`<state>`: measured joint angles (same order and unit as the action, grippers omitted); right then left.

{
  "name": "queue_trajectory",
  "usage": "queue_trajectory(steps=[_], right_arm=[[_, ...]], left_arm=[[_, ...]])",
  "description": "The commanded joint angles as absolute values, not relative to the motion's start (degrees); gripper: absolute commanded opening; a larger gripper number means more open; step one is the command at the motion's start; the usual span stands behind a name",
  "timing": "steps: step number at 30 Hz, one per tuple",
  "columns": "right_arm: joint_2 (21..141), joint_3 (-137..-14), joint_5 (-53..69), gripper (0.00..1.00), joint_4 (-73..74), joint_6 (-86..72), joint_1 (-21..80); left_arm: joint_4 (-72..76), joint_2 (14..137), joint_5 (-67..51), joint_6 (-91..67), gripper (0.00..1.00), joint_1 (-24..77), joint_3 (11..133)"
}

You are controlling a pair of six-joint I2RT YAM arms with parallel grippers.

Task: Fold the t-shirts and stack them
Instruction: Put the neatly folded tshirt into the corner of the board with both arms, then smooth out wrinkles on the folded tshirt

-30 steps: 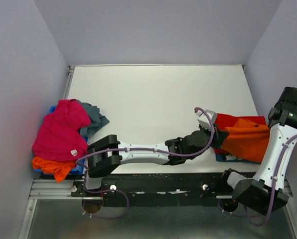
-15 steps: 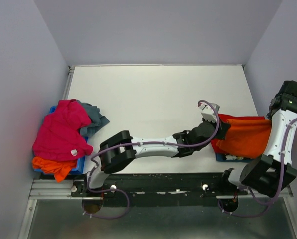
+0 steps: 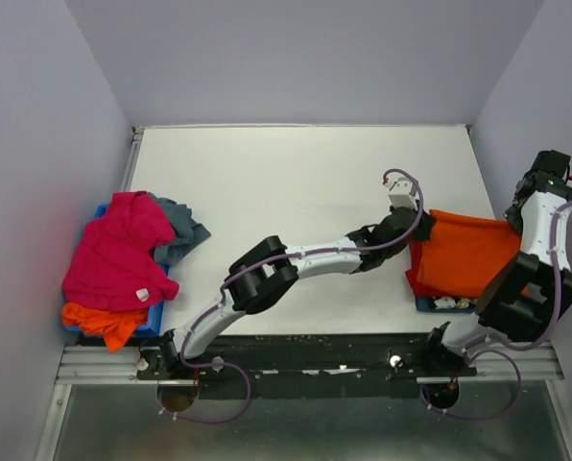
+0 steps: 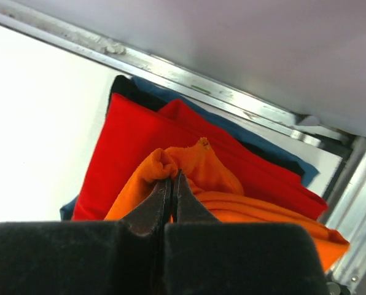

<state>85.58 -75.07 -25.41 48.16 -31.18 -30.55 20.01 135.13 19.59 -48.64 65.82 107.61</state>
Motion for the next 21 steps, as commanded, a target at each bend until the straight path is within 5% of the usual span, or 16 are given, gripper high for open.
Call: queue_trajectory(steps=[1, 2, 3, 4, 5, 8, 16, 19, 21], right_arm=[[90.9, -78.0, -20.1, 0.03, 41.6, -29.9, -31.2], [92.3, -79.0, -21.5, 0.15, 43.0, -30.8, -31.2], [93.4, -80.6, -23.8, 0.49, 45.8, -31.9, -31.2], [94.0, -81.7, -25.7, 0.64, 47.4, -32.7, -31.2], [93.9, -82.4, -27.2, 0.67, 48.4, -32.6, -31.2], [90.9, -81.8, -27.5, 0.67, 47.3, -31.7, -31.2], [80.1, -76.7, -21.3, 0.54, 48.9, -31.5, -30.5], [74.1, -72.1, -21.2, 0.32, 49.1, -33.6, -30.5], [71.0, -68.7, -22.5, 0.03, 48.9, -35.2, -30.5]], left_arm=[[19.2, 138.9, 17.7, -51.6, 0.15, 64.4, 111.1], [19.3, 139.9, 16.5, -52.1, 0.37, 64.2, 111.9], [19.3, 140.9, 15.3, -52.4, 0.51, 63.9, 112.6], [18.5, 141.4, 14.9, -52.5, 0.63, 63.7, 113.4], [17.9, 141.2, 15.0, -52.4, 0.74, 63.7, 113.3], [19.1, 138.7, 16.8, -50.0, 0.85, 63.6, 110.8], [19.1, 128.7, 20.8, -43.5, 0.81, 62.9, 103.6], [17.2, 127.1, 19.4, -43.6, 0.66, 63.1, 103.3], [17.6, 126.8, 16.7, -43.9, 0.52, 63.4, 102.9]])
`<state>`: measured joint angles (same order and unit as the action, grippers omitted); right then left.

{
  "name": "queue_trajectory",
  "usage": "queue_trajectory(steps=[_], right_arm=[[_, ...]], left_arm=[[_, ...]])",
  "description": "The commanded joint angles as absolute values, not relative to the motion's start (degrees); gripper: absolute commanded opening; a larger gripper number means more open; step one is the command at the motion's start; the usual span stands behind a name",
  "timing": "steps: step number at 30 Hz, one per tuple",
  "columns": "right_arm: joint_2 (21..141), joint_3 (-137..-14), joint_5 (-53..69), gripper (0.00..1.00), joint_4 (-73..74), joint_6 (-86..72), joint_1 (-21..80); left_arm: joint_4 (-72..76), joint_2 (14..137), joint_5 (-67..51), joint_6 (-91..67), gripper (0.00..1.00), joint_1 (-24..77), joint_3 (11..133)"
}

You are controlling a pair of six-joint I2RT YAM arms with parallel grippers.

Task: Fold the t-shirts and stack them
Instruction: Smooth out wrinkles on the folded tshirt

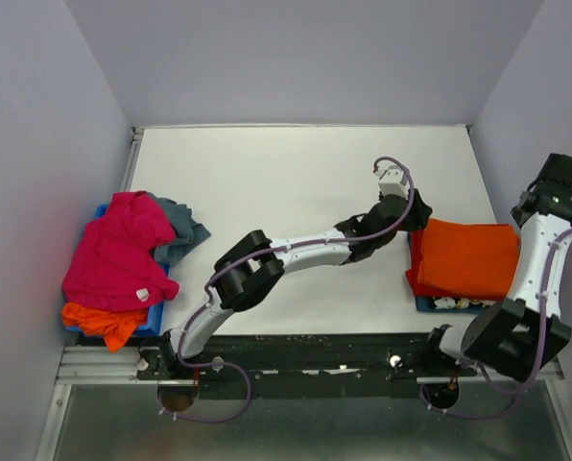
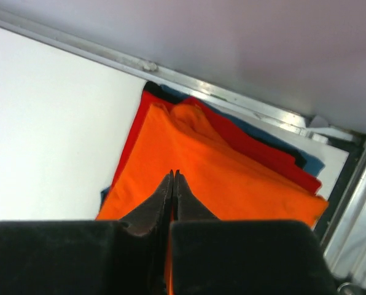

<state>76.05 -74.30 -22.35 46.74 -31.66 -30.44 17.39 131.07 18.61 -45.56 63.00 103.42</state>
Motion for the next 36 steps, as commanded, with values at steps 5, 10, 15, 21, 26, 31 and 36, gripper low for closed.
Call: queue_trajectory(steps=[5, 10, 15, 21, 26, 31, 36], right_arm=[[68.4, -62.8, -22.1, 0.01, 50.5, -38.8, -30.6], [72.1, -58.7, -26.2, 0.01, 52.8, -44.0, -31.3], [77.1, -55.4, -30.3, 0.01, 51.9, -48.8, -32.3], [77.8, -58.4, -31.7, 0.01, 54.1, -48.6, -32.3], [67.3, -59.2, -25.1, 0.08, 48.4, -39.0, -32.2], [53.8, -56.5, -4.7, 0.62, 37.3, -28.4, -31.4], [52.6, -60.7, -0.4, 0.84, 38.5, -27.5, -22.3]], left_arm=[[17.0, 129.5, 11.3, -45.6, 0.22, 64.3, 104.8], [14.0, 136.0, 6.6, -47.7, 0.17, 64.6, 111.1], [11.7, 141.9, 5.0, -49.3, 0.17, 64.4, 116.1], [10.0, 144.0, 4.7, -48.6, 0.16, 63.6, 118.3], [9.1, 138.2, 8.6, -43.2, 0.23, 63.5, 116.5], [8.7, 128.7, 13.1, -38.2, 0.43, 63.5, 109.8], [9.1, 117.4, 18.3, -33.5, 0.66, 63.5, 99.8]])
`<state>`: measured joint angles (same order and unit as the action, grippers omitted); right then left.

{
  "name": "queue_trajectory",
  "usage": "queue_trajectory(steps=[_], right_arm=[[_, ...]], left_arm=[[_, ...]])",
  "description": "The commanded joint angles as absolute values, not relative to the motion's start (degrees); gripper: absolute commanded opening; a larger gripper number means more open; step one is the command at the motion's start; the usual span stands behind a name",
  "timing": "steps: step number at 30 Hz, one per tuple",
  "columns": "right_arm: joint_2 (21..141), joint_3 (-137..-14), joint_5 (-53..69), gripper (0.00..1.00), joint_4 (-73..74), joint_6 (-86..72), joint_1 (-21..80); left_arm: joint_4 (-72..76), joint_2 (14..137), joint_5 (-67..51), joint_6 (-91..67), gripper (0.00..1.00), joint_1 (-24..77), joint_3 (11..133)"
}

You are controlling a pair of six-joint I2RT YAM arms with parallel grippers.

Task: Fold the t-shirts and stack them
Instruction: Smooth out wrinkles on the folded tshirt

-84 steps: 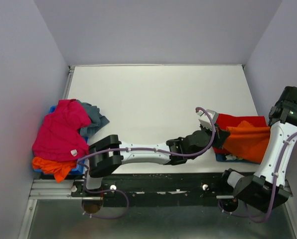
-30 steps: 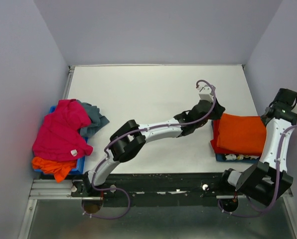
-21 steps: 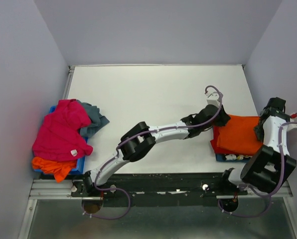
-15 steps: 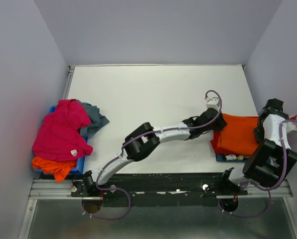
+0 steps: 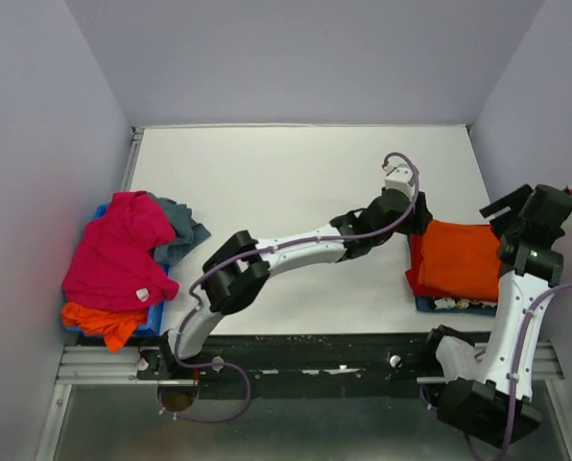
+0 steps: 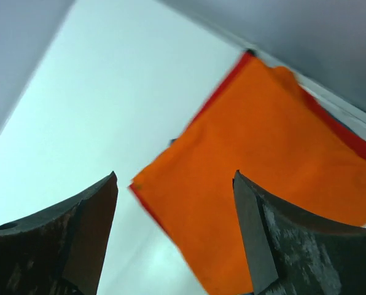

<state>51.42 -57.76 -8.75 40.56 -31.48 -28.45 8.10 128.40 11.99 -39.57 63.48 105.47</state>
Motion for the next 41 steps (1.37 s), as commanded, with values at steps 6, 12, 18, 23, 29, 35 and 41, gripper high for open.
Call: queue_trajectory(steps=[6, 12, 18, 23, 29, 35, 41], right_arm=[[51.2, -62.6, -0.4, 0.89, 36.7, -27.0, -7.5], [44.9, -55.6, 6.9, 0.95, 28.8, -26.1, 1.5], [39.6, -45.2, 13.6, 0.95, 20.8, -26.3, 3.9], [36.6, -40.3, 16.3, 0.95, 17.8, -25.1, 3.9], [34.3, -38.9, 16.4, 0.95, 18.6, -24.2, 3.9], [32.9, -38.6, 15.9, 0.95, 19.1, -24.2, 3.9], [32.8, -38.6, 14.9, 0.96, 19.3, -24.4, 3.9]], left_arm=[[8.4, 101.1, 26.4, -30.1, 0.92, 63.5, 85.0], [6.8, 85.7, 30.9, -31.5, 0.96, 62.7, 67.9], [6.3, 70.7, 34.4, -32.3, 0.97, 62.8, 48.8], [8.5, 60.3, 35.8, -32.6, 0.97, 62.7, 38.1], [8.0, 56.3, 36.8, -31.4, 0.97, 62.7, 34.8], [7.4, 57.3, 36.8, -30.9, 0.97, 62.7, 35.4], [7.6, 58.3, 36.7, -30.5, 0.97, 62.7, 36.2]])
